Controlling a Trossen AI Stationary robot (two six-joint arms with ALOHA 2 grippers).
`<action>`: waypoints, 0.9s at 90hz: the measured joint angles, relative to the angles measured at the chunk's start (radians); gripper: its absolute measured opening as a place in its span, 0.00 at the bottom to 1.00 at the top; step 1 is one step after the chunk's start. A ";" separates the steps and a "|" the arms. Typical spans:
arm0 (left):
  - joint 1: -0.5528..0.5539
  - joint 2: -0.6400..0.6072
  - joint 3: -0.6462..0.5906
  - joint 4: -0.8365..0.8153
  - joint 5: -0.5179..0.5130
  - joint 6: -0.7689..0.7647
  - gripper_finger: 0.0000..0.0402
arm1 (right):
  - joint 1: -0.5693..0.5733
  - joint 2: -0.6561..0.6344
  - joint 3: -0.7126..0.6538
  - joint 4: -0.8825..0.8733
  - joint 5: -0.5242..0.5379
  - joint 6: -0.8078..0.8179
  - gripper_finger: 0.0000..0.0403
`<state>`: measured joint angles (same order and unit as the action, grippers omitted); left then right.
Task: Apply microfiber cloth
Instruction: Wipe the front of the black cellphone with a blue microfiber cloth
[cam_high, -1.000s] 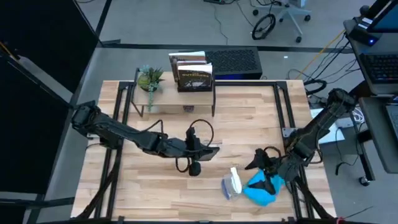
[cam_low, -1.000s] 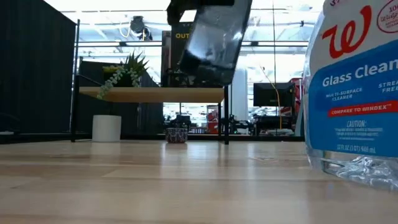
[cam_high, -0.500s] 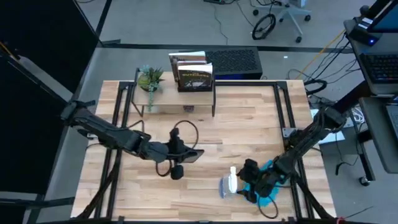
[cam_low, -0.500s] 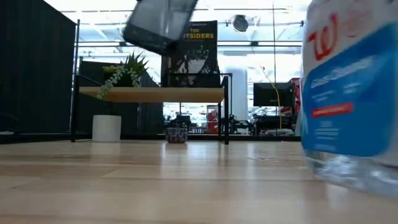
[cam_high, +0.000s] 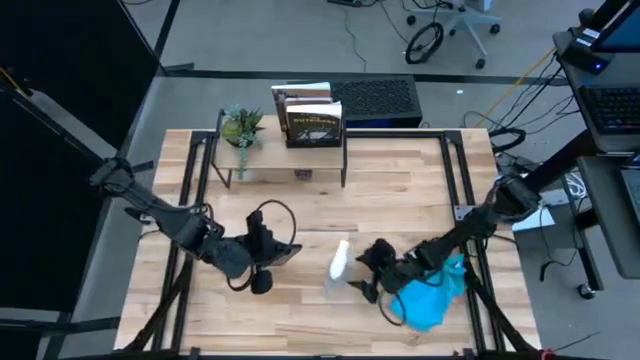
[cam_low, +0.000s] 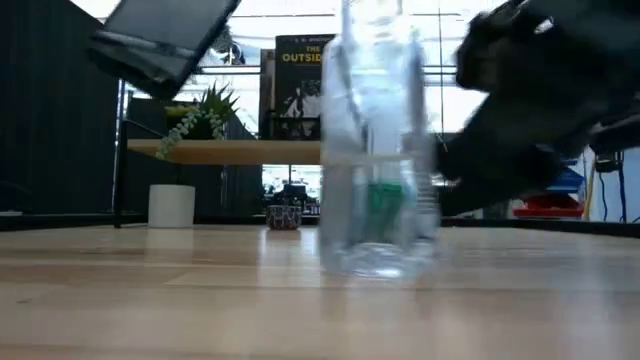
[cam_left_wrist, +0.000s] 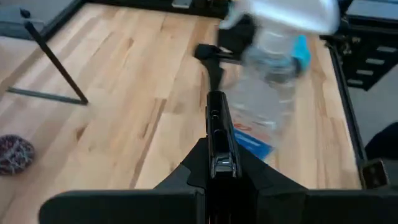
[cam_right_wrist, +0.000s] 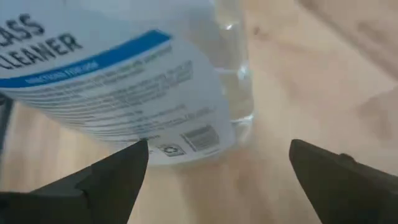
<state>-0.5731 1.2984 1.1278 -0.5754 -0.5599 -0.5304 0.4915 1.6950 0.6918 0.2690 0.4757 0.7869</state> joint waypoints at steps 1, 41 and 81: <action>-0.004 0.000 0.000 -0.006 -0.003 -0.008 0.03 | -0.007 0.003 0.000 0.006 0.000 -0.008 0.93; -0.138 0.000 -0.038 -0.072 -0.060 -0.275 0.03 | -0.245 -0.018 0.000 0.057 -0.099 -0.279 0.93; -0.167 0.021 -0.049 -0.058 -0.070 -0.326 0.03 | 0.076 -0.413 0.000 -0.631 -0.524 0.071 0.92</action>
<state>-0.7403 1.3193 1.0790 -0.6338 -0.6300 -0.8568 0.5671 1.2817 0.6922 -0.3622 -0.0487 0.8583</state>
